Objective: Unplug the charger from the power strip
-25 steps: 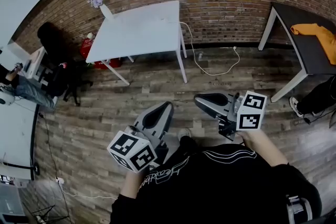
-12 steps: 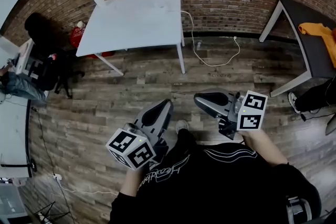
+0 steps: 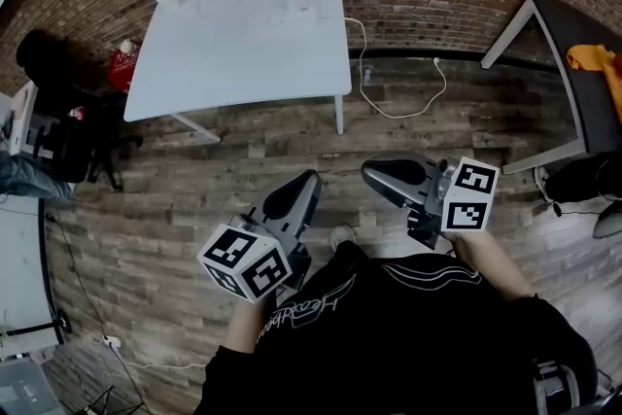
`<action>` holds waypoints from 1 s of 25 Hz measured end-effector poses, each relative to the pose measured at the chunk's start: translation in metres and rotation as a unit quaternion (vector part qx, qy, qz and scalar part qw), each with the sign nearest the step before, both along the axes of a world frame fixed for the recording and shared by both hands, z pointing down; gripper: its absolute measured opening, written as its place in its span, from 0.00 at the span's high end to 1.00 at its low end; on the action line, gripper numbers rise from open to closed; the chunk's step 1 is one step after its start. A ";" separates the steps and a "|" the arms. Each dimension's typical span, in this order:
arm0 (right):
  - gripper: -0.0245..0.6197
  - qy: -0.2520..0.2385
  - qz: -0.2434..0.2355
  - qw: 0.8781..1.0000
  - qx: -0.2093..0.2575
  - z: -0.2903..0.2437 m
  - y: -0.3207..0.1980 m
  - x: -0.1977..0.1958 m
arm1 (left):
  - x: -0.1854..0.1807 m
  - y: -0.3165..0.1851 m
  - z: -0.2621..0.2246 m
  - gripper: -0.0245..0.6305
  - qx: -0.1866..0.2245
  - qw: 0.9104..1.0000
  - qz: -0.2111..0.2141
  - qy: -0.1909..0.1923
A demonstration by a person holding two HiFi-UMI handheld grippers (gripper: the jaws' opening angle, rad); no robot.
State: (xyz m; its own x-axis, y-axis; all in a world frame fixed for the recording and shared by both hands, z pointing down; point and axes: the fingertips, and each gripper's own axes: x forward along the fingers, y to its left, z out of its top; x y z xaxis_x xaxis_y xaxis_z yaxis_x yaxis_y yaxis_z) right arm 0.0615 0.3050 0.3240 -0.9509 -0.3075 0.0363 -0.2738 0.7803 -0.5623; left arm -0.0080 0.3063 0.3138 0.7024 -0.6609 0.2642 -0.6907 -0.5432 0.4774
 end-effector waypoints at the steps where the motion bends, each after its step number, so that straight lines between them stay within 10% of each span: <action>1: 0.96 0.002 0.003 1.000 0.000 0.000 -0.008 -0.006 | -0.007 -0.009 0.000 0.96 -0.001 1.000 0.001 0.002; 25: 0.96 -0.015 0.009 1.000 -0.007 0.005 -0.188 -0.027 | -0.039 -0.180 0.007 0.96 0.001 1.000 -0.004 -0.026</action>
